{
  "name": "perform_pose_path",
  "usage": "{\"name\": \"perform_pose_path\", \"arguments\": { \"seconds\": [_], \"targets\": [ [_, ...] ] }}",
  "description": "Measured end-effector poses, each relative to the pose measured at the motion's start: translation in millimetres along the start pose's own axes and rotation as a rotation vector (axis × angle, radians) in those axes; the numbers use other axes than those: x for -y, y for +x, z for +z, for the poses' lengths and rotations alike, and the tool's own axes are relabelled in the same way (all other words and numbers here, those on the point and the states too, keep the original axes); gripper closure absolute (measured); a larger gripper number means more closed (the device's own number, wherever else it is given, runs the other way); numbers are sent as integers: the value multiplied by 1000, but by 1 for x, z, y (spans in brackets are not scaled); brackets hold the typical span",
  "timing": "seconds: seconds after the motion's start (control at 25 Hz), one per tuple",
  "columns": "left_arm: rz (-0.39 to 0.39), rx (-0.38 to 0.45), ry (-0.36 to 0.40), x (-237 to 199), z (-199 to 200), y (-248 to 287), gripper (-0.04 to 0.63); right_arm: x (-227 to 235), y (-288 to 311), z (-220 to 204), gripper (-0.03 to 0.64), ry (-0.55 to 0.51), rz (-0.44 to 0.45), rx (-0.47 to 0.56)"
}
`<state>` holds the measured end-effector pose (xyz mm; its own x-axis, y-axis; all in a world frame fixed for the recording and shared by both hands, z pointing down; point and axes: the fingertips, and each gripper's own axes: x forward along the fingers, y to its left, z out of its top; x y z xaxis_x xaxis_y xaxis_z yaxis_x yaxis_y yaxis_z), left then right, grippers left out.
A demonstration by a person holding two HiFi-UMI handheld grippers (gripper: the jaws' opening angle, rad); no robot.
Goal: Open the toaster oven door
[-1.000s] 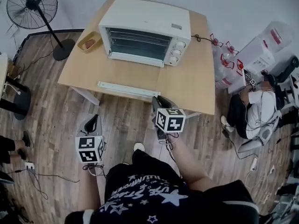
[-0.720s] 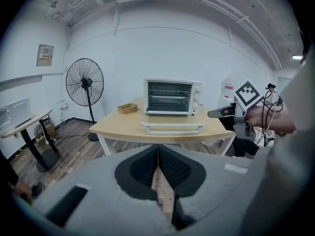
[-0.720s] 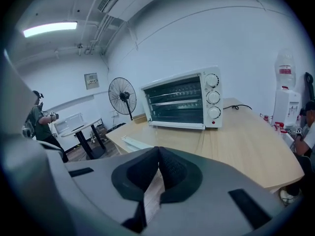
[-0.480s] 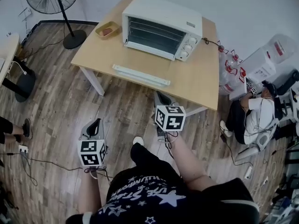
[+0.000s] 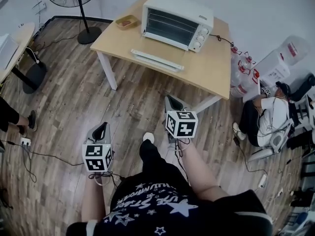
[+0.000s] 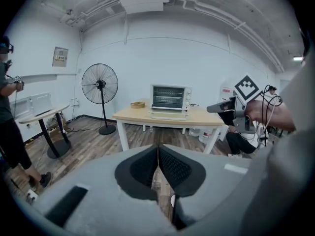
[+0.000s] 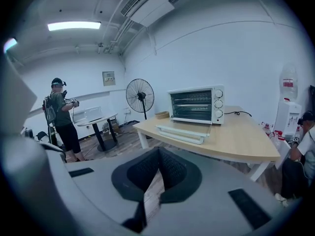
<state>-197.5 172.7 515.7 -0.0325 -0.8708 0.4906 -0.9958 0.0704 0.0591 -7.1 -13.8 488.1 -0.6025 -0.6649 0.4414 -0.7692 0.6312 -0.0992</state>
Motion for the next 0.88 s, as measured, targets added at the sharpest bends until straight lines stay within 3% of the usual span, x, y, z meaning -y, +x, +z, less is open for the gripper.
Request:
{"name": "perform_pose_path", "arguments": {
  "seconds": [0.48, 0.88],
  "targets": [
    [13, 21, -9, 35, -51, -103, 574, -43, -105, -50, 615, -9, 33, 3],
    [7, 24, 2, 61, -71, -132, 574, -56, -147, -72, 615, -18, 71, 29]
  ]
}}
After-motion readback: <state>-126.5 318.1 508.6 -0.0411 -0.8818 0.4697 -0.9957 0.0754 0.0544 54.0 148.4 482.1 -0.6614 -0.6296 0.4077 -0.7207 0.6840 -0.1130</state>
